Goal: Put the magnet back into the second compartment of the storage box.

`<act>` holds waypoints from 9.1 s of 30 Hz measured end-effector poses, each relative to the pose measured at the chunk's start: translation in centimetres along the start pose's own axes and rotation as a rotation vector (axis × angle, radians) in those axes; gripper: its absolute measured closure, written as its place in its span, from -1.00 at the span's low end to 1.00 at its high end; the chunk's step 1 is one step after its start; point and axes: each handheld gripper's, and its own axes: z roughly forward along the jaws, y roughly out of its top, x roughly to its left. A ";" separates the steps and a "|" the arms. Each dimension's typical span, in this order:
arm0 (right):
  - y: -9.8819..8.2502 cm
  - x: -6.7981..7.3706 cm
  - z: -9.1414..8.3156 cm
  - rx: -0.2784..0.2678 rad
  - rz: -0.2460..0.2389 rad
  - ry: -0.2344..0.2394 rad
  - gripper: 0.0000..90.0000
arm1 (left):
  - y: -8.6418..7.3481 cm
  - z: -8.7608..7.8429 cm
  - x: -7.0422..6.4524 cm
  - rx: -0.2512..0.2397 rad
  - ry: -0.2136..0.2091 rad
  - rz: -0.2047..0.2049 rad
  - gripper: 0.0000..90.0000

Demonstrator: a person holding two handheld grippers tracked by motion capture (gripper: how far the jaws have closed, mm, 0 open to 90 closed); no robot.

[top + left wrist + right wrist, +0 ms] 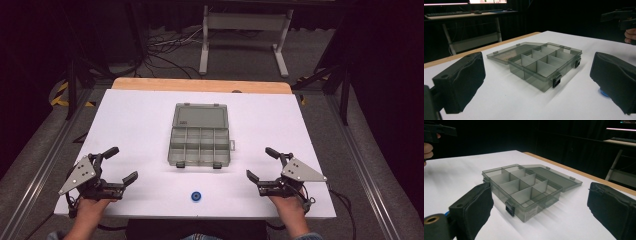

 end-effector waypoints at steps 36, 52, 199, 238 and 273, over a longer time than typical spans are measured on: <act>3.6 4.2 5.4 0.019 -0.043 0.222 -0.86 | -0.1 0.3 0.0 0.013 -0.007 0.002 -0.98; 4.4 5.8 7.9 0.084 -0.034 0.276 -0.94 | 0.0 0.3 0.1 0.015 -0.009 0.004 -0.98; 8.7 5.2 15.2 0.576 -0.141 0.409 0.39 | -0.1 0.6 0.3 0.017 -0.010 -0.003 -0.98; 9.4 0.7 20.5 0.564 -0.064 0.272 0.39 | -0.1 0.7 0.3 0.028 -0.018 -0.003 -0.98; 6.0 -1.0 24.7 0.632 -0.006 0.248 0.39 | -0.2 0.9 0.4 0.027 -0.023 -0.004 -0.98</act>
